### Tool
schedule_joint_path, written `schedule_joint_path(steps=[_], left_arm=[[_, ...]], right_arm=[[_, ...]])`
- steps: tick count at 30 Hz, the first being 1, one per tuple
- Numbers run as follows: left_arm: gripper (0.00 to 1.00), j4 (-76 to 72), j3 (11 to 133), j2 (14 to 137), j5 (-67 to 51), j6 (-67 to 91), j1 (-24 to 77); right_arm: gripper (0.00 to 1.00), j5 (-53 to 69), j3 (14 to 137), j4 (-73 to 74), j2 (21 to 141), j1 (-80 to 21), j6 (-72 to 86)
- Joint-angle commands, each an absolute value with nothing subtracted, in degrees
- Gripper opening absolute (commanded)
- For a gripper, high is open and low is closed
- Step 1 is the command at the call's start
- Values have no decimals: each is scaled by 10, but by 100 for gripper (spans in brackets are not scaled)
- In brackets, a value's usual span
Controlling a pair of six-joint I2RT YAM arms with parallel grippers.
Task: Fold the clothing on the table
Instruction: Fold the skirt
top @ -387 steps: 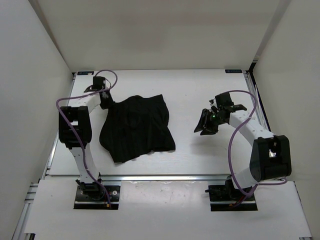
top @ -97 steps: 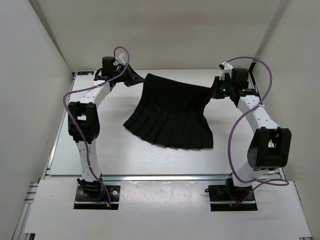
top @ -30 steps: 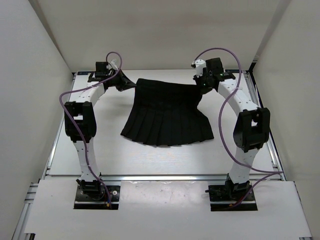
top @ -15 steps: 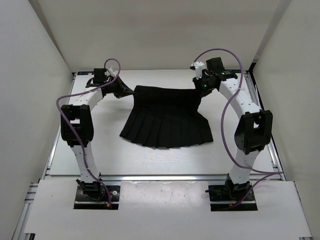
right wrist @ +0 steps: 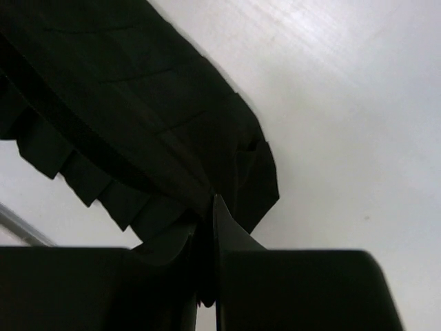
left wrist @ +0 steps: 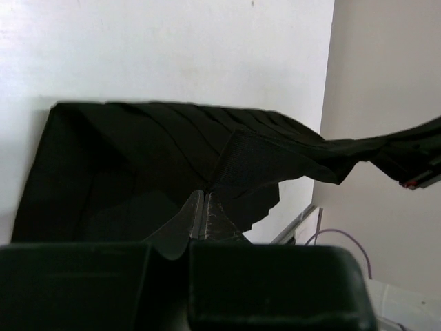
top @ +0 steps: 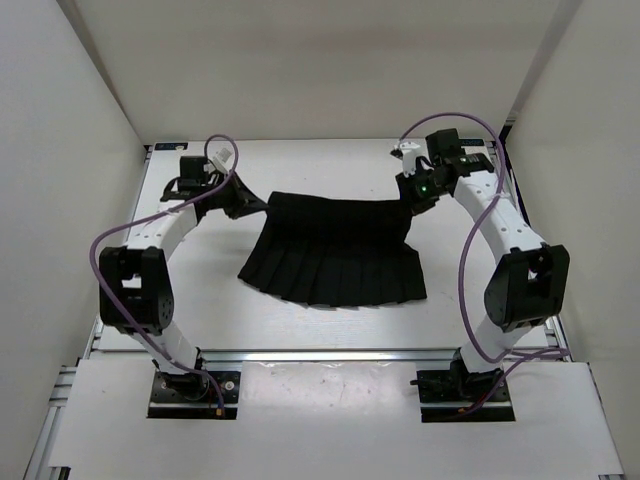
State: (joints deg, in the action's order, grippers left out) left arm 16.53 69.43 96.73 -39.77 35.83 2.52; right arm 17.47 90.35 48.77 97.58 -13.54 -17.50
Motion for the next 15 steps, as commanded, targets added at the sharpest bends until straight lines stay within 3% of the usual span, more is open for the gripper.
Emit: schedule_joint_path(steps=[1, 11, 13, 14, 15], left_arm=[[0, 186, 640, 902, -384, 339, 42], [0, 266, 467, 761, -303, 320, 92], [0, 297, 460, 732, -273, 308, 93], [2, 316, 455, 730, -257, 305, 94], [17, 329, 453, 715, -244, 299, 93]], right_arm=[[0, 187, 860, 520, 934, -121, -159], [3, 246, 705, 564, 846, -162, -94], [17, 268, 661, 593, 830, -172, -71], [35, 274, 637, 607, 824, -183, -58], [45, 276, 625, 610, 814, -199, -47]])
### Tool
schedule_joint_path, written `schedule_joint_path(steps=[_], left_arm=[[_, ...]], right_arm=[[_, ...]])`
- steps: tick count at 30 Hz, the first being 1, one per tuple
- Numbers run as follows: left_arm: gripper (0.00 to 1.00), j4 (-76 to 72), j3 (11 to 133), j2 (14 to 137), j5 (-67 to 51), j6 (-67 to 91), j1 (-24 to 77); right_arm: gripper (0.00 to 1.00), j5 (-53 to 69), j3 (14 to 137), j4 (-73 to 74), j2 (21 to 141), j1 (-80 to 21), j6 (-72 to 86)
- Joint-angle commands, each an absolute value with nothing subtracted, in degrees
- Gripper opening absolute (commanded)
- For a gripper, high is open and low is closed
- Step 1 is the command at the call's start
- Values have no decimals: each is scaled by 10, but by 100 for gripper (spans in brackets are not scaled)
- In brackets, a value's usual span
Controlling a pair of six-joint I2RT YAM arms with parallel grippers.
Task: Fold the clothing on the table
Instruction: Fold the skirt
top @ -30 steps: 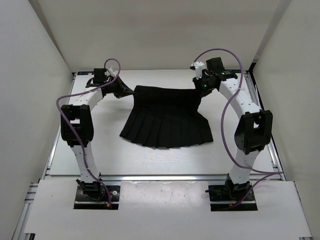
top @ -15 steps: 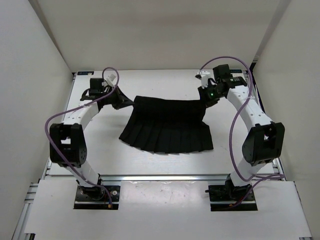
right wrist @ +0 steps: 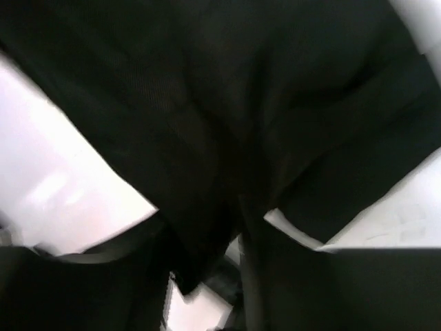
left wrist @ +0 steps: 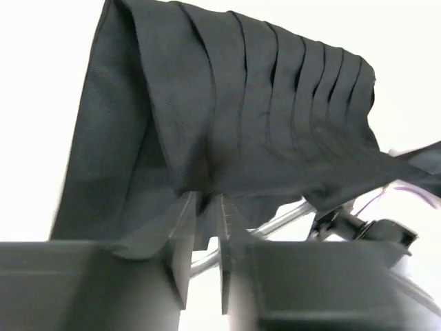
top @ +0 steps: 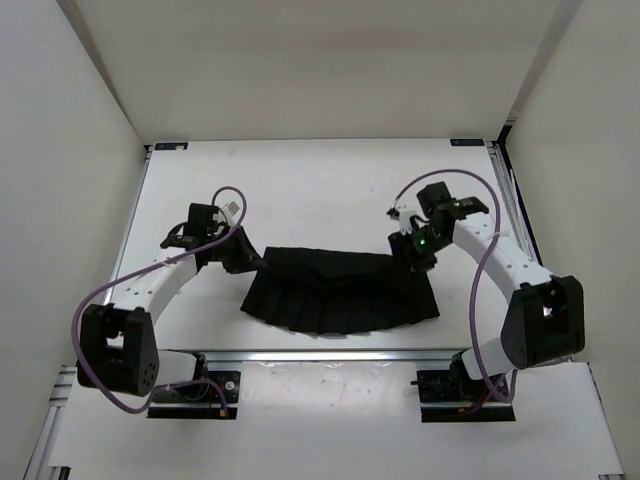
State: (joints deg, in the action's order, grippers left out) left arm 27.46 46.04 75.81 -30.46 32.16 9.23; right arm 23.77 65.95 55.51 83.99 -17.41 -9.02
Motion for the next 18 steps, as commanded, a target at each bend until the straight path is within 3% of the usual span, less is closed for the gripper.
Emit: schedule_joint_path(steps=[1, 6, 7, 10, 11, 14, 17, 18], left_arm=[[35, 350, 450, 708, -242, 293, 95], [43, 416, 482, 671, -207, 287, 107], [47, 423, 489, 667, -206, 286, 110], [46, 427, 504, 669, -196, 283, 113], [44, 417, 504, 678, -199, 281, 111], [22, 345, 503, 709, -260, 305, 105], [5, 260, 511, 758, -314, 334, 113], [5, 225, 511, 778, -325, 339, 117]], right_arm=[[52, 277, 607, 613, 792, -213, -31], [54, 249, 603, 616, 709, -206, 39], [52, 247, 616, 615, 694, -193, 42], [45, 268, 643, 581, 674, -135, 53], [38, 277, 649, 557, 678, -129, 54], [22, 285, 652, 498, 720, -148, 75], [19, 285, 656, 453, 796, -182, 89], [18, 277, 663, 439, 807, -187, 97]])
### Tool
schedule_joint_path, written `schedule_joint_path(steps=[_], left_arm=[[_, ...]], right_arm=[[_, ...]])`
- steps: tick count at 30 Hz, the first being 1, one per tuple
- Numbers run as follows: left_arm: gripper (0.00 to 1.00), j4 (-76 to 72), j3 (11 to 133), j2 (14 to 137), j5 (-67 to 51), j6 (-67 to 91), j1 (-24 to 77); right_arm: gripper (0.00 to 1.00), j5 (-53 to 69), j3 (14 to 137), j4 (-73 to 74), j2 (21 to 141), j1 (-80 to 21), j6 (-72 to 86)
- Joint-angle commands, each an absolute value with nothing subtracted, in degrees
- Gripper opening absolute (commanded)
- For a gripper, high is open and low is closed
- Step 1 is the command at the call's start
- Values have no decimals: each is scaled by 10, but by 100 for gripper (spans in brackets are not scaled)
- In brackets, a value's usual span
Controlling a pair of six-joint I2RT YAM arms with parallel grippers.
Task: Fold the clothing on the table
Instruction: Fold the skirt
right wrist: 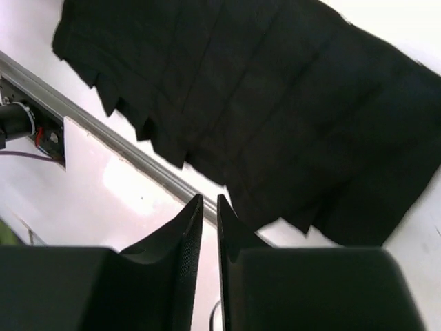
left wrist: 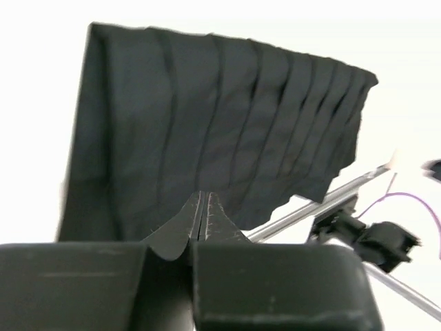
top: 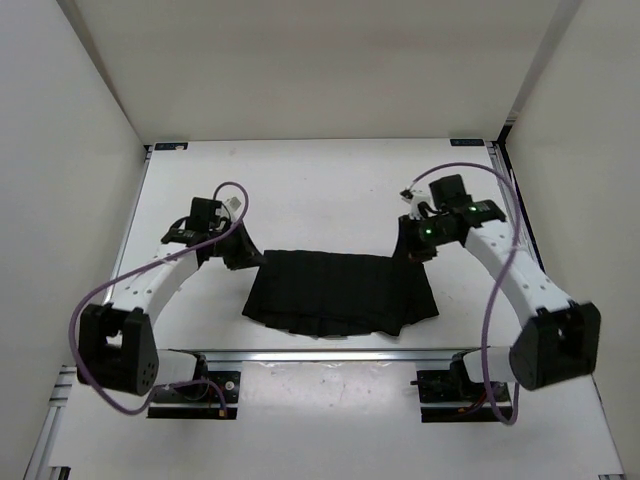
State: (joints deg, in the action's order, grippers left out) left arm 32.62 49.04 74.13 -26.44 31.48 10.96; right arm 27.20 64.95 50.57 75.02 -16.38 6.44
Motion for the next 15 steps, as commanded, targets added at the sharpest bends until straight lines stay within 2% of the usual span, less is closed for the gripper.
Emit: schedule_joint_path(steps=[1, 3, 4, 9, 15], left_arm=[[4, 194, 514, 790, -334, 352, 119], [7, 149, 514, 830, -345, 373, 126], [13, 129, 517, 851, -345, 381, 128], [0, 103, 525, 933, -305, 391, 146], [0, 225, 574, 1003, -126, 331, 175]], right_arm=[[19, 273, 663, 433, 835, -196, 95], [22, 247, 671, 404, 859, -207, 119], [22, 249, 670, 392, 867, -205, 132], [19, 243, 660, 360, 889, -185, 164], [21, 207, 645, 382, 858, -163, 163]])
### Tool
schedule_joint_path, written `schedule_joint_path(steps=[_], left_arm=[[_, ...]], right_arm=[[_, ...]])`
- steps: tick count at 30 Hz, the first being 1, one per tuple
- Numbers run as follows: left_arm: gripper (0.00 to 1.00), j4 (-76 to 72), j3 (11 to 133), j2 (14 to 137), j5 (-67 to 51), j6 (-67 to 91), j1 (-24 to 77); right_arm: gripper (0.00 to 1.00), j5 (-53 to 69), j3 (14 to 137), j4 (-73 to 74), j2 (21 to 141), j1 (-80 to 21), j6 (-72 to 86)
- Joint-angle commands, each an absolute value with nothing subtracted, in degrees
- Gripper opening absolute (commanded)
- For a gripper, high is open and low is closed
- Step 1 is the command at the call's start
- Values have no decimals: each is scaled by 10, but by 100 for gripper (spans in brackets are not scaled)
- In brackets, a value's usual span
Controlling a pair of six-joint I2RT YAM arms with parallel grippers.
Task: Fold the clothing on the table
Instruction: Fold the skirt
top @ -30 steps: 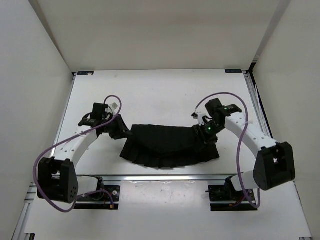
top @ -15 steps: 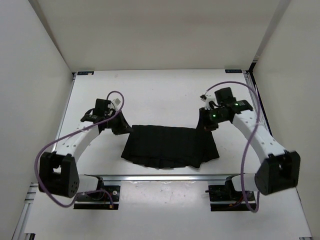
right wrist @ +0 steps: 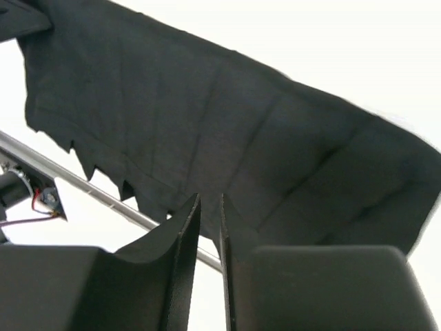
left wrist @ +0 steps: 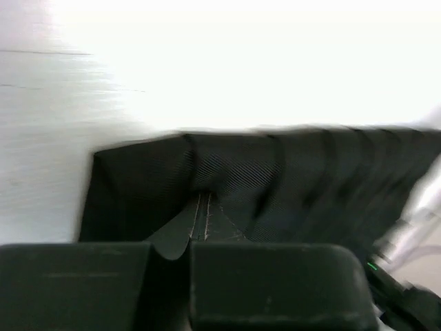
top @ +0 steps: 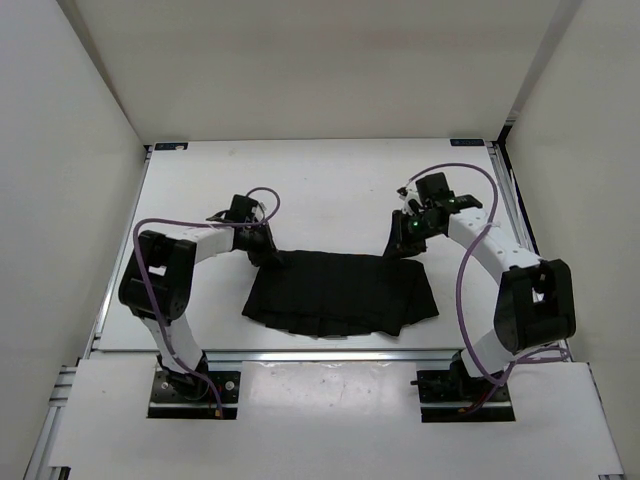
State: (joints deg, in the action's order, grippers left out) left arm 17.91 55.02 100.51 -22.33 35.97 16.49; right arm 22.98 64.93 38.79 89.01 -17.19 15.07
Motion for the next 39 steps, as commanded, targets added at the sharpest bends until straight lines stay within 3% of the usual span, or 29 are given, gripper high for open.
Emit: schedule_joint_path(steps=[1, 2, 3, 5, 7, 13, 34, 37, 39], left_arm=[[0, 235, 577, 1005, -97, 327, 178], [0, 243, 583, 1006, -63, 323, 173], [0, 243, 586, 1007, -52, 318, 171], [0, 260, 599, 1009, -16, 309, 165], [0, 275, 621, 1018, 15, 293, 156], [0, 291, 661, 1037, 15, 275, 119], [0, 287, 640, 1021, -15, 277, 122], [0, 286, 641, 1020, -12, 274, 125], [0, 287, 639, 1019, -15, 277, 127]], right_arm=[[23, 202, 638, 384, 851, -155, 161], [27, 206, 634, 392, 841, -144, 157], [40, 199, 624, 395, 832, -140, 157], [42, 193, 610, 409, 819, -113, 156], [54, 173, 585, 424, 806, -91, 157], [67, 206, 526, 393, 793, -31, 156], [73, 357, 555, 157, 1004, -131, 192], [70, 377, 567, 150, 1026, -160, 194], [58, 396, 578, 153, 1039, -175, 204]])
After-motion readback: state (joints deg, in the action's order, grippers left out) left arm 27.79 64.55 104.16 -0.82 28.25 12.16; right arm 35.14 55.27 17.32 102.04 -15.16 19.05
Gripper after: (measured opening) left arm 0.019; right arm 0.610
